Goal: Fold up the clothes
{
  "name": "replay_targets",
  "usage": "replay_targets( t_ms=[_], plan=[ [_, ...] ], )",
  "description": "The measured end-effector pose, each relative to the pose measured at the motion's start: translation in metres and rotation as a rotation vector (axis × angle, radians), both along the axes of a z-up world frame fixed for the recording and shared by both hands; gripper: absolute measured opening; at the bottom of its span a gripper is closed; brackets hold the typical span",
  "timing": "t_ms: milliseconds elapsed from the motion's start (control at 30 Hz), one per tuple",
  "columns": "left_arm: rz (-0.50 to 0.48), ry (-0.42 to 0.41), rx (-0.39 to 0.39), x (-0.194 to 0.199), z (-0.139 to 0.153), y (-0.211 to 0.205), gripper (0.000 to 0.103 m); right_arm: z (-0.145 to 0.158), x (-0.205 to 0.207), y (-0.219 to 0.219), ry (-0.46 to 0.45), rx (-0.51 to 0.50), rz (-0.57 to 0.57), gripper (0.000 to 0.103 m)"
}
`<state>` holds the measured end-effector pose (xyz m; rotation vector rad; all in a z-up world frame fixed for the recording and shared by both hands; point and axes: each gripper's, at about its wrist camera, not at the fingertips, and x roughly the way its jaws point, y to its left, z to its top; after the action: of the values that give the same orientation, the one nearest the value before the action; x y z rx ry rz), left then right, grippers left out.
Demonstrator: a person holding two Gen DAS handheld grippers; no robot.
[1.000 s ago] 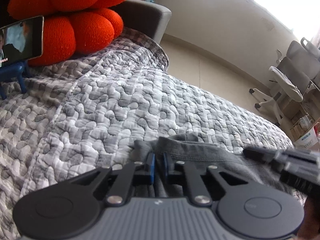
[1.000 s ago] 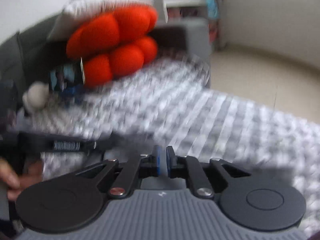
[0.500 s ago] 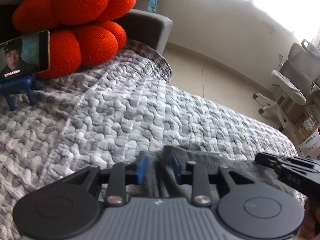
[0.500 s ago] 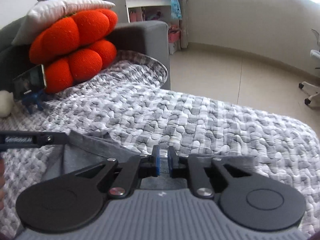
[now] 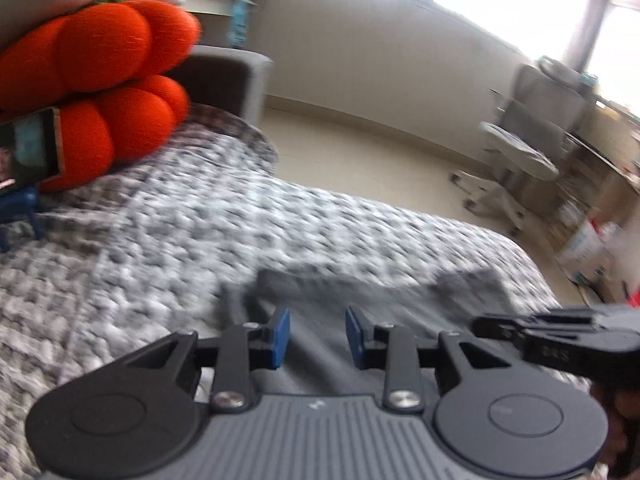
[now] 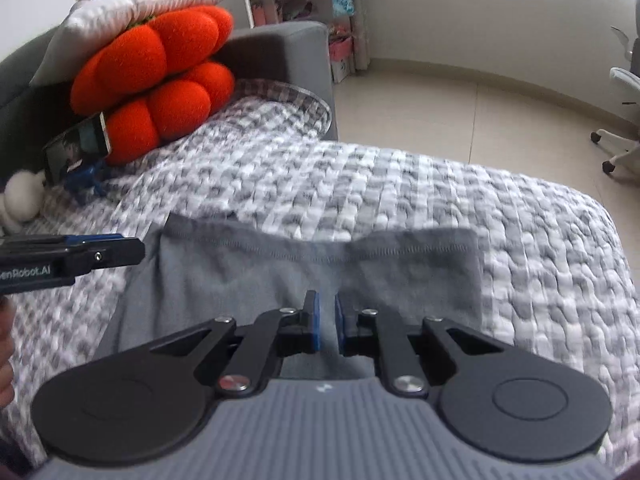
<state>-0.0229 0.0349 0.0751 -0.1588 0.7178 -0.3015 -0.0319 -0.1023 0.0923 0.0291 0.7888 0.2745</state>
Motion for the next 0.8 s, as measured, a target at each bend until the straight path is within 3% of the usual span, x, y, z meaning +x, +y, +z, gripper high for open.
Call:
replay_targets(
  t_ms=[300, 400, 567, 800],
  plan=[
    [-0.130, 0.113, 0.011, -0.013, -0.017, -0.018, 0.031, -0.007, -0.029, 0.008, 0.078, -0.033, 0.154, 0.015],
    [-0.137, 0.163, 0.059, -0.012, -0.031, -0.024, 0.031, -0.016, -0.031, 0.012, 0.117, -0.049, 0.194, 0.013],
    [-0.137, 0.136, 0.093, -0.015, -0.032, -0.026, 0.031, -0.022, -0.025, 0.000, 0.142, -0.016, 0.156, 0.013],
    [-0.108, 0.094, 0.051, -0.020, -0.021, -0.015, 0.033, -0.022, -0.027, -0.025, 0.141, -0.010, 0.069, 0.013]
  ],
)
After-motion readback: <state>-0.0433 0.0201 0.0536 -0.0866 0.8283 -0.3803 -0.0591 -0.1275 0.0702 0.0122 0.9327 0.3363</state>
